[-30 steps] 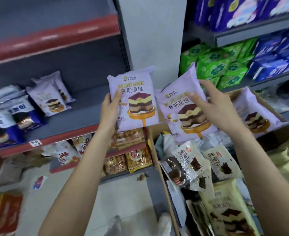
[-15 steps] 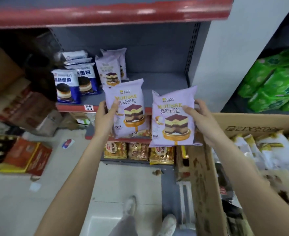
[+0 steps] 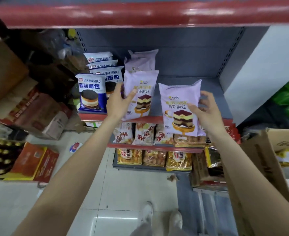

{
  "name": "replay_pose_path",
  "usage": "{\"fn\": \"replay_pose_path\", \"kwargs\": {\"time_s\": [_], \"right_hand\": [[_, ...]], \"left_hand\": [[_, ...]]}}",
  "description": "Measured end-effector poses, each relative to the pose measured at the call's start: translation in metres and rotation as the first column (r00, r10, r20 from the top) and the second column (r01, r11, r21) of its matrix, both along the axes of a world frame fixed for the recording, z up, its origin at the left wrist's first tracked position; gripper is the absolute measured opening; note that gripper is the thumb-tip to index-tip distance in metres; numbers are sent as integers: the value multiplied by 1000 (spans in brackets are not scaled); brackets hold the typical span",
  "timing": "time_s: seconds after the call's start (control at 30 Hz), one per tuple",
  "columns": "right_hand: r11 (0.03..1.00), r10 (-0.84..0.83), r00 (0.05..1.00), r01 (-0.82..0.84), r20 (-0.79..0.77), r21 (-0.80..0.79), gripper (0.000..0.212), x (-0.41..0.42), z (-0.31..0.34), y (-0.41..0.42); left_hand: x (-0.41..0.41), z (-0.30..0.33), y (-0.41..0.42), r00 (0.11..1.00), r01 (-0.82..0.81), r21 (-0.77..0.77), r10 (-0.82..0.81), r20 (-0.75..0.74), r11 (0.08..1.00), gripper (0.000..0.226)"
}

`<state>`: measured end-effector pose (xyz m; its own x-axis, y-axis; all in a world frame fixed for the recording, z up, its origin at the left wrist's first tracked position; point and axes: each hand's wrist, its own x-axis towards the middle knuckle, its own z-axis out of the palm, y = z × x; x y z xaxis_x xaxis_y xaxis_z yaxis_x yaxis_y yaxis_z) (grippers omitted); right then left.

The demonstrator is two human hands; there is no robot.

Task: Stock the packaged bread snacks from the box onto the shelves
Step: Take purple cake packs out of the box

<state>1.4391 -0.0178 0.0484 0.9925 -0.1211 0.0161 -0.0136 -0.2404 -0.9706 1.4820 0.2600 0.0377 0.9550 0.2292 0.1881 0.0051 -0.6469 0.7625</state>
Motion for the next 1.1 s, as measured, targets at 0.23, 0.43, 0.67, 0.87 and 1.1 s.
{"fn": "replay_pose_path", "kwargs": {"time_s": [0.23, 0.43, 0.67, 0.87, 1.1], "right_hand": [[979, -36, 999, 36, -4, 202, 39, 46, -13, 25], [967, -27, 1000, 24, 12, 254, 36, 82, -36, 33], [972, 92, 996, -89, -2, 219, 37, 118, -53, 38], [925, 247, 962, -200, -113, 322, 40, 145, -63, 94], [974, 213, 957, -194, -195, 113, 55, 158, -73, 159]], "left_hand": [[65, -23, 1, 1000, -21, -87, 20, -9, 996, 45], [100, -48, 6, 996, -86, -48, 86, 8, 995, 59], [129, -55, 2, 979, -193, -28, 195, 66, 981, 56], [112, -55, 31, 987, -127, -362, 153, 45, 924, 34], [78, -58, 42, 995, -92, -377, 70, -73, 922, 56]]}}
